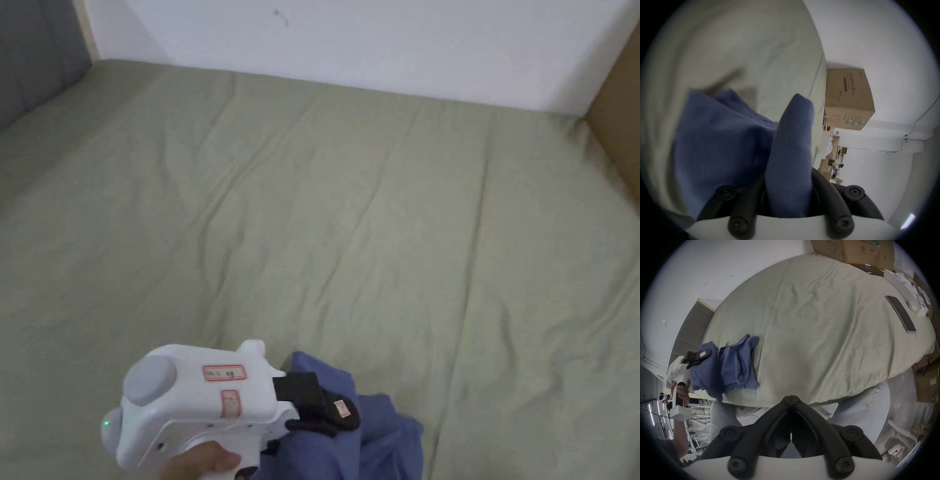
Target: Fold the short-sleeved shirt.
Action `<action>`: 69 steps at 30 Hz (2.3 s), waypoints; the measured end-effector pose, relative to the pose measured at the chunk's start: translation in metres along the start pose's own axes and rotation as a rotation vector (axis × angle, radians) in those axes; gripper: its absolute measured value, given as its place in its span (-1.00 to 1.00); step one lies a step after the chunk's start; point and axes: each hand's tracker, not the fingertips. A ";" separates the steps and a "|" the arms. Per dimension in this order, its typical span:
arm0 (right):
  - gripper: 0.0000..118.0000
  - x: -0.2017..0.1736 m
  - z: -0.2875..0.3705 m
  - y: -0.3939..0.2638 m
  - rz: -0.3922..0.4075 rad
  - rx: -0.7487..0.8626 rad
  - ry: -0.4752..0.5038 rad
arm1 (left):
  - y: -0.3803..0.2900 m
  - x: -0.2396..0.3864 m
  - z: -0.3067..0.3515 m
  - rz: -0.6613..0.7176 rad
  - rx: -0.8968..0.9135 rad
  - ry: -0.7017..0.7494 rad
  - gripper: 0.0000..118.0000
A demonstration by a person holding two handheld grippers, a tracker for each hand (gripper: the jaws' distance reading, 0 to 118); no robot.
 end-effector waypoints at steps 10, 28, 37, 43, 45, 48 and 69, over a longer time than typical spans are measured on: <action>-1.00 0.043 0.008 -0.011 -0.134 0.021 -0.053 | -0.021 0.042 -0.037 -0.032 -0.062 -0.179 0.76; -1.00 0.037 0.002 -0.011 -0.125 0.010 -0.016 | -0.058 -0.001 -0.111 -0.039 -0.154 0.003 -0.96; -1.00 -0.038 -0.026 0.043 0.093 0.045 0.187 | -0.057 0.037 0.024 -0.315 -0.009 -0.307 -0.95; -1.00 -0.111 -0.092 0.076 0.241 0.003 0.319 | -0.054 -0.014 0.125 -0.363 0.349 -0.065 -0.32; -1.00 -0.125 -0.115 0.080 0.248 -0.042 0.339 | -0.053 -0.030 0.135 -0.331 0.390 -0.014 0.07; -1.00 -0.129 -0.163 0.078 0.208 -0.219 0.278 | -0.048 -0.045 0.132 -0.279 0.357 -0.009 0.45; -1.00 -0.104 -0.143 0.069 0.031 -0.190 0.381 | -0.002 -0.088 0.041 -0.018 0.017 -0.018 -0.52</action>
